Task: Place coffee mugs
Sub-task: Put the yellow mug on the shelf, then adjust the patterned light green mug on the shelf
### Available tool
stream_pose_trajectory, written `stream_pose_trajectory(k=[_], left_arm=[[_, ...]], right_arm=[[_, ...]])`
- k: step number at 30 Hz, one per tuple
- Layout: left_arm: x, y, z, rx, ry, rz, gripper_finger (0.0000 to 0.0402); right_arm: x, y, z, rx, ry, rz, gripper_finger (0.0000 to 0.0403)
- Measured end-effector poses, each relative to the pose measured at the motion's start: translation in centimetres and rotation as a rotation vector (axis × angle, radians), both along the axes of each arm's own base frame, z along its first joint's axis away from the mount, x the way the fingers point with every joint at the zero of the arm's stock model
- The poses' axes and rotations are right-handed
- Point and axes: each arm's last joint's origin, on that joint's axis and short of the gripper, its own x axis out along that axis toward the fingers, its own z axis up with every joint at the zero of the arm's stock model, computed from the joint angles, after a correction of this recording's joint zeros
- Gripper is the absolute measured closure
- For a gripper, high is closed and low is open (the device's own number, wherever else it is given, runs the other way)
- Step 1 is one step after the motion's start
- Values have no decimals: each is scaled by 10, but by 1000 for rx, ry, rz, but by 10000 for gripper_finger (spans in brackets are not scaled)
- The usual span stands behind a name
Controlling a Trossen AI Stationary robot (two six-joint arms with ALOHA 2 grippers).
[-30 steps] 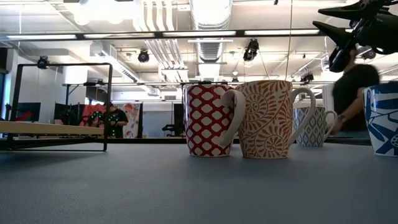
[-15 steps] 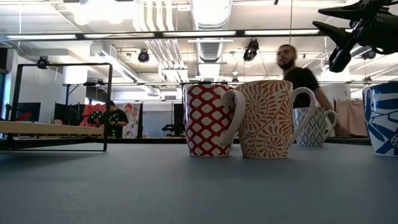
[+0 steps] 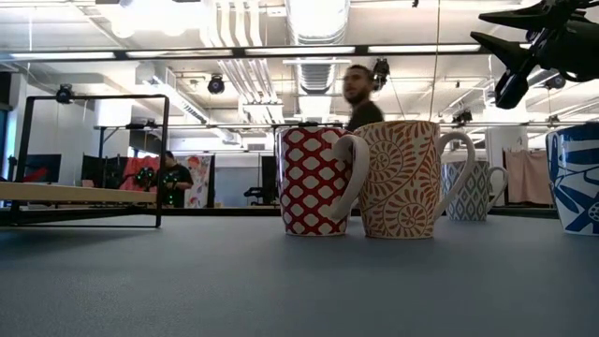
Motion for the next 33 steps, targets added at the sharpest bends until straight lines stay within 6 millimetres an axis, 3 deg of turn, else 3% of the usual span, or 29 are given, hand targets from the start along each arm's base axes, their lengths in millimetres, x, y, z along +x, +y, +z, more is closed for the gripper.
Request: stream_pose_trajectory(k=[19, 27, 33], left_arm=[[-6, 9, 13, -3, -25, -4, 333], [-14, 24, 27, 30, -38, -41, 333], [-22, 36, 29, 89, 45, -55, 333]], right_arm=[[0, 0, 0, 0, 0, 0, 310], [0, 0, 0, 0, 0, 0, 310], [0, 0, 0, 0, 0, 0, 310]])
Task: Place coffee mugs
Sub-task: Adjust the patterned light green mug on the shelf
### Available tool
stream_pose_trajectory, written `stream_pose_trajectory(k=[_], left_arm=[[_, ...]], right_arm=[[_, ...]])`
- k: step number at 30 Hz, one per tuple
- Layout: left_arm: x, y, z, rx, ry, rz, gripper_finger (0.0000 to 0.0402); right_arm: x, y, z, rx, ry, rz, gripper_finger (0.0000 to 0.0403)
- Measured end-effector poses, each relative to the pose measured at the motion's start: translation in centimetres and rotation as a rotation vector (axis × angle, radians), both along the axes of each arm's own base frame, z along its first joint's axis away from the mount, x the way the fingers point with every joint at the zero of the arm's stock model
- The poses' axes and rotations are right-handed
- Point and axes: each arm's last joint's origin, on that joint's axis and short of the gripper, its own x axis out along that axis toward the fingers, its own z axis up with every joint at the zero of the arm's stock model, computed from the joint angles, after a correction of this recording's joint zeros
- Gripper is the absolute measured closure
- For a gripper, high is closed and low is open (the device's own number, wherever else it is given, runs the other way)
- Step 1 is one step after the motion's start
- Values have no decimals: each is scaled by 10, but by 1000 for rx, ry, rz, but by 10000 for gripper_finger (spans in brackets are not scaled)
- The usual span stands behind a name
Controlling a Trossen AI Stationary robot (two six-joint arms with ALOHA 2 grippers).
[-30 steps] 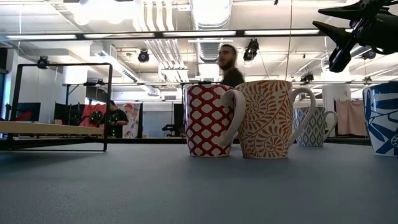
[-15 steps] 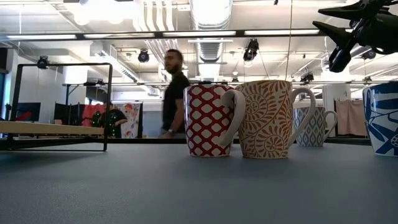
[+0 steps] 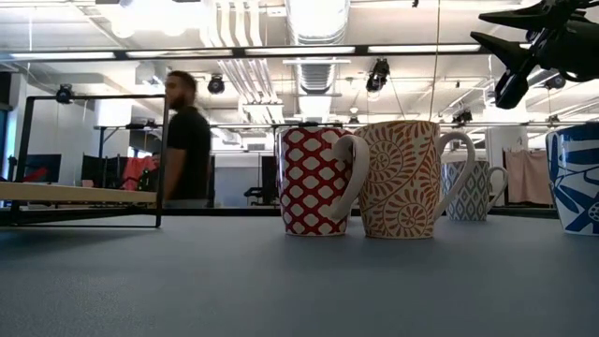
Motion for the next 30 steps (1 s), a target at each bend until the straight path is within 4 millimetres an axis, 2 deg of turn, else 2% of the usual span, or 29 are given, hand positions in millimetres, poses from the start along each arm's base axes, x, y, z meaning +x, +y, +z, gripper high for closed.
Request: stream_pose_trajectory(k=[9, 16, 30], left_arm=[[-11, 3, -2, 27, 131, -16, 333], [-20, -1, -2, -8, 191, -35, 333], [-22, -11, -18, -73, 192, -26, 333]], right_arm=[[0, 0, 0, 0, 0, 0, 310], [0, 0, 0, 0, 0, 0, 310], [0, 0, 0, 0, 0, 0, 310]])
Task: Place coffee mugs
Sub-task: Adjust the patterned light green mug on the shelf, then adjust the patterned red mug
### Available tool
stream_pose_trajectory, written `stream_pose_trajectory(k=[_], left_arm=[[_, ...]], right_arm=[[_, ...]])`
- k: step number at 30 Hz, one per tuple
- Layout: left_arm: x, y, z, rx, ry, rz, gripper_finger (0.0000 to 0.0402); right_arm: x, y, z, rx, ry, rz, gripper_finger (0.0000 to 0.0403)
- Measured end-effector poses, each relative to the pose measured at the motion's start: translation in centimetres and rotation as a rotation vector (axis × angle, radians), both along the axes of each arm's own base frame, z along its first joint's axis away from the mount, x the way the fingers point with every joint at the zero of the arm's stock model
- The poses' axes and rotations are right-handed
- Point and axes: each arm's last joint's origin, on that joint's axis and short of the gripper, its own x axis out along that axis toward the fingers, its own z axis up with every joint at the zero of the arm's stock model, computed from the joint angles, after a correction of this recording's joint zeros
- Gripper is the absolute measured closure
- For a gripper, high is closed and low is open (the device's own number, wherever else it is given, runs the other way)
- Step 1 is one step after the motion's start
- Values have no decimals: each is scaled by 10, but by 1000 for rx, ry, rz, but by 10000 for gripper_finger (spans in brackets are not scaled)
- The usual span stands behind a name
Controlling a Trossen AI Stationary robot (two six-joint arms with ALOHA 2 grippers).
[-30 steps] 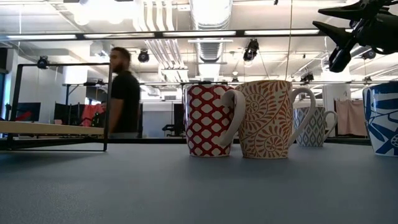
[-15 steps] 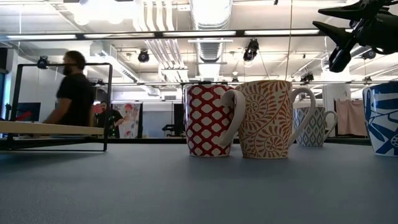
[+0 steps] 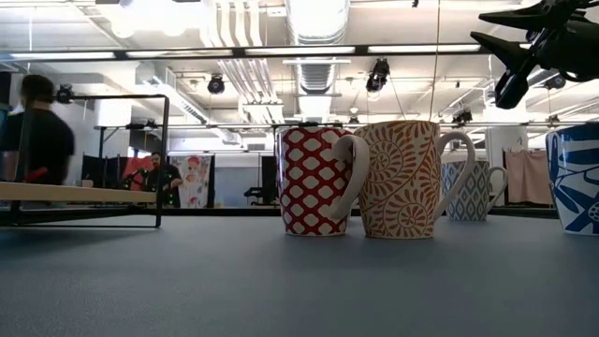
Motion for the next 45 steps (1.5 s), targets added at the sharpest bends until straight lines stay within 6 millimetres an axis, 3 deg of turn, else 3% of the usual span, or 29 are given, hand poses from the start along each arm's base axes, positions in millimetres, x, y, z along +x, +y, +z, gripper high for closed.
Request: stream_pose_trajectory(k=[14, 23, 29, 37, 45], left_arm=[[0, 2, 0, 38, -46, 5, 333], [8, 17, 29, 96, -211, -23, 333], [29, 40, 43, 122, -329, -3, 333], [71, 55, 45, 171, -489, -185, 333], [79, 61, 64, 219, -598, -255, 333]], right_arm=[[0, 0, 0, 0, 0, 0, 310], [0, 0, 0, 0, 0, 0, 310], [0, 0, 0, 0, 0, 0, 310], [0, 0, 0, 0, 0, 0, 310], [0, 0, 0, 0, 0, 0, 310]])
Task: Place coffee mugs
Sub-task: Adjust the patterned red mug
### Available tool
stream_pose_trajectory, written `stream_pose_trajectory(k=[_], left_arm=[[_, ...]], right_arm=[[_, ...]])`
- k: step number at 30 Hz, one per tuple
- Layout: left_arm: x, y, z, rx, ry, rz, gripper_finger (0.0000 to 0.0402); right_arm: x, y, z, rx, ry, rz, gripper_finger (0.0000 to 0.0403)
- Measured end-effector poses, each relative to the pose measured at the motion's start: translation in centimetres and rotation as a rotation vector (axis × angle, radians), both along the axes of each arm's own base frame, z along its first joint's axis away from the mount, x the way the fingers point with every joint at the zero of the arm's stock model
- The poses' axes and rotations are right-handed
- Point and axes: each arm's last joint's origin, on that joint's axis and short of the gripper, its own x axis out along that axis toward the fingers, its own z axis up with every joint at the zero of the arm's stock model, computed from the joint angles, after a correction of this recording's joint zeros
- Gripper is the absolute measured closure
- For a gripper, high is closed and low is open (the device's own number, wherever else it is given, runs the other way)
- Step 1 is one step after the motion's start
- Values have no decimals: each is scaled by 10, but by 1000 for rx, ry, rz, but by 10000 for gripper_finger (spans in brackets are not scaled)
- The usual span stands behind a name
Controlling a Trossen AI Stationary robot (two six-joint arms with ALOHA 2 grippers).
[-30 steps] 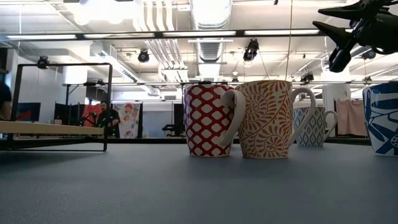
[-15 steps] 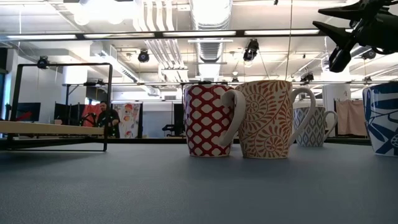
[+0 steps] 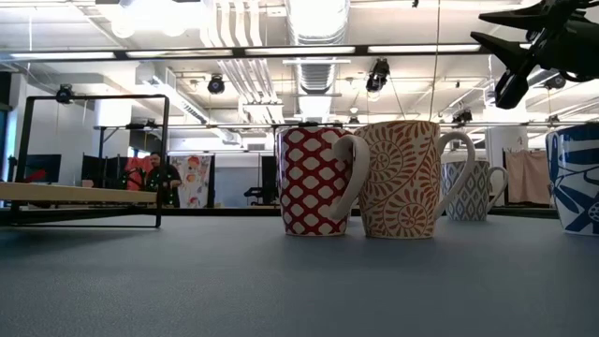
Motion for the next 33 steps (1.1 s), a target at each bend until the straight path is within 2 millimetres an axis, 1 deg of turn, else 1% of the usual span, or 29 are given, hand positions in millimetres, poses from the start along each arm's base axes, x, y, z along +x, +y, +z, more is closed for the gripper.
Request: stream_pose_trajectory(k=[7, 11, 14, 17, 21, 24, 28, 31, 33], left_arm=[[4, 5, 20, 102, -103, -65, 333], [6, 16, 25, 158, -79, -78, 333], [-1, 40, 31, 237, 17, -35, 333], [-15, 69, 40, 320, 67, 23, 333], [-32, 103, 58, 337, -4, 42, 333], [-46, 124, 70, 350, -77, 67, 333], [-65, 145, 82, 382, -162, 123, 333], [-76, 155, 86, 418, -191, 155, 333], [-81, 160, 86, 451, -200, 185, 333]], right_arm=[[0, 0, 0, 0, 0, 0, 310], [0, 0, 0, 1, 0, -3, 310], [-1, -3, 0, 38, -4, -103, 310], [-1, -6, 0, 86, -10, -192, 310], [-3, -10, 0, 171, -31, -308, 310], [-4, -12, 0, 197, -34, -379, 310], [-6, -14, -1, 200, -24, -483, 310], [-6, -14, -1, 206, -26, -483, 310], [-6, -14, -1, 248, -45, -466, 310]])
